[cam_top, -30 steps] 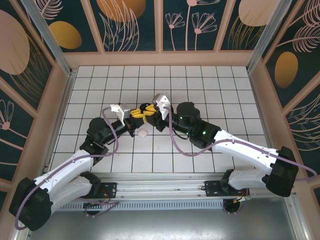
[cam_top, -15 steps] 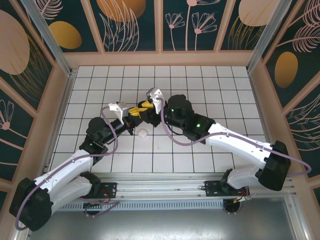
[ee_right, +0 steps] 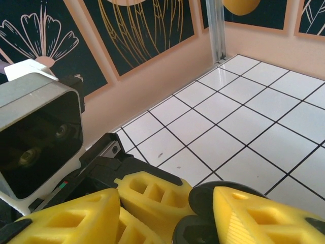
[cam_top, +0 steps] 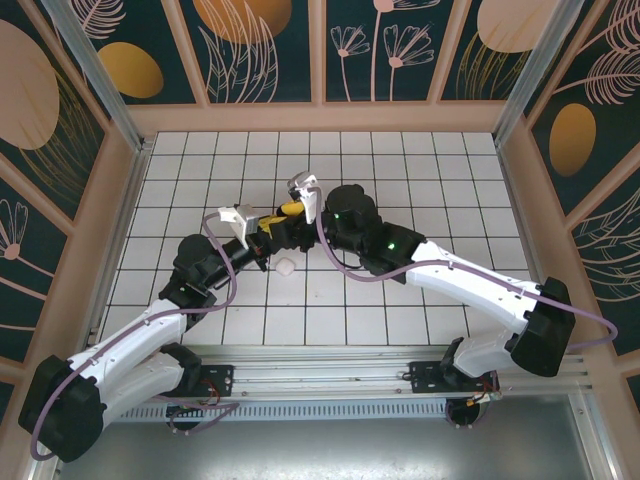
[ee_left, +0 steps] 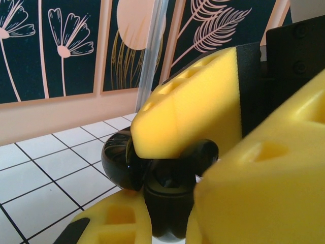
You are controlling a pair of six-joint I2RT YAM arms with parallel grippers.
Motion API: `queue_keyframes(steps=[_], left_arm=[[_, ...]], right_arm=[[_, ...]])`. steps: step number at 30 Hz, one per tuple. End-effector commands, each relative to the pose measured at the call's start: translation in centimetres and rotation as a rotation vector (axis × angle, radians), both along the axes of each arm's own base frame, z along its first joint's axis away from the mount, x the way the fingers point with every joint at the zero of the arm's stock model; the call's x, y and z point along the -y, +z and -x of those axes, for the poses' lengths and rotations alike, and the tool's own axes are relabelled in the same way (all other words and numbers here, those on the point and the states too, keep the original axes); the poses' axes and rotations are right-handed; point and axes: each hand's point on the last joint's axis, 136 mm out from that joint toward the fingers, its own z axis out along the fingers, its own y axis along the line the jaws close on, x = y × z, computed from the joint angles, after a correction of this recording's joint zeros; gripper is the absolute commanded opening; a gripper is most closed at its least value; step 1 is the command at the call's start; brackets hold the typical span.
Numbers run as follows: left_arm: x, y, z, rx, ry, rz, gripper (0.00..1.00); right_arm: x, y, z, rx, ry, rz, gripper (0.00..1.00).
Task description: Insert wireless bluetooth earbuds into charging case
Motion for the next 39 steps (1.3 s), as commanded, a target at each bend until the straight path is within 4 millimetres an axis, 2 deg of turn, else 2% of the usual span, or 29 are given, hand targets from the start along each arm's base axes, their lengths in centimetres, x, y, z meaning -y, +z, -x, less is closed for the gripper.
queue_keyframes(steps=[1, 9, 24, 30, 39], left_arm=[[0.1, 3.5, 1.0, 0.095, -0.031, 0.065, 0.00], [0.1, 3.3, 1.1, 0.090, -0.035, 0.063, 0.00], [0.4, 3.6, 1.2, 0.085, -0.056, 0.069, 0.00], [0.5, 3.4, 1.3, 0.077, -0.066, 0.075, 0.00], [0.4, 3.4, 1.5, 0.079, -0.069, 0.081, 0.00]], right_arm=[[0.6, 0.2, -0.3, -0.067, -0.059, 0.003, 0.55], [1.2, 2.6, -1.0, -0.132, -0.070, -0.070, 0.60], [1.6, 3.9, -1.0, -0.211, -0.023, -0.145, 0.61], [2.1, 4.5, -1.8, -0.221, -0.042, -0.168, 0.61], [3.6, 7.7, -2.2, -0.173, -0.043, -0.221, 0.61]])
